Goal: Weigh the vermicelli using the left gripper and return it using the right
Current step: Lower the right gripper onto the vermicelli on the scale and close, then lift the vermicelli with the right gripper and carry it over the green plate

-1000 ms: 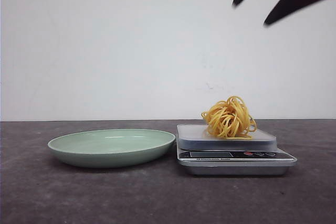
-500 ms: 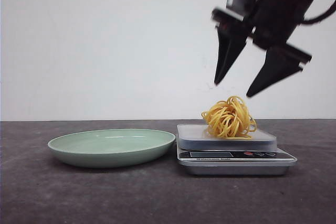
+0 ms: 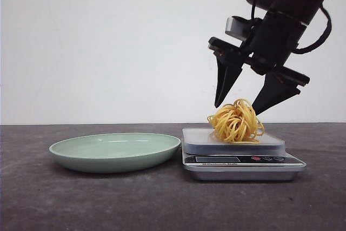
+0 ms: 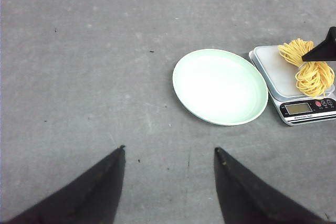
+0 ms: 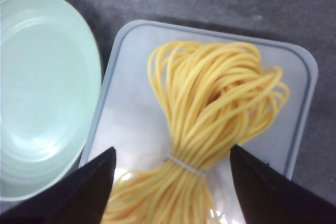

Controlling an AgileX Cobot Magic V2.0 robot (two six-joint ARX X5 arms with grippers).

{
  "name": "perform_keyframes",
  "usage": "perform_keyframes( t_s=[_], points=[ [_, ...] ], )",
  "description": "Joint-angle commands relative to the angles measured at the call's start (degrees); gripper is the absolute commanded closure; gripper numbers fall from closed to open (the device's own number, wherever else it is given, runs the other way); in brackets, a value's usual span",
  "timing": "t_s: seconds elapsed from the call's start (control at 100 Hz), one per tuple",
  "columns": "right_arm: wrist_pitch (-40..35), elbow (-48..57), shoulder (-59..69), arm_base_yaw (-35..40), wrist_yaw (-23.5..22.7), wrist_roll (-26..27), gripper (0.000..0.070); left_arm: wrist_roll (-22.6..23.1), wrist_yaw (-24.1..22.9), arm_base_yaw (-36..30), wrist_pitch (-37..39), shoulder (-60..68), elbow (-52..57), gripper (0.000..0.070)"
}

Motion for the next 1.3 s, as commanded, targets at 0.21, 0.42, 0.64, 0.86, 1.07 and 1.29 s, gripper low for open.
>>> perform_keyframes(
  t_s=[0.21, 0.42, 0.64, 0.86, 1.07, 1.29],
  points=[
    [-0.26, 1.57, 1.97, 0.22, 0.22, 1.07, 0.0401, -0.28, -0.13, -0.31, 0.37, 0.22, 0.7, 0.0393],
    [-1.44, 1.57, 2.1, 0.11, 0.22, 1.55, 0.0411, -0.26, -0.13, -0.31, 0.22, 0.22, 0.7, 0.0393],
    [-1.4, 1.57, 2.1, 0.11, 0.61, 2.03, 0.058, -0.24, -0.13, -0.31, 0.2, 0.22, 0.7, 0.0393],
    [-1.2, 1.57, 2.1, 0.11, 0.61, 2.14, 0.07, -0.22, -0.15, -0.31, -0.96, 0.22, 0.7, 0.0393],
    [0.55, 1.57, 1.88, 0.44, 0.09, 2.16, 0.07, -0.22, -0.15, -0.31, -0.81, 0.2, 0.7, 0.0393],
    [0.24, 5.38, 0.96, 1.16, -1.86, 1.9, 0.07, -0.22, -0.15, -0.31, -0.81, 0.2, 0.7, 0.0393]
  ],
)
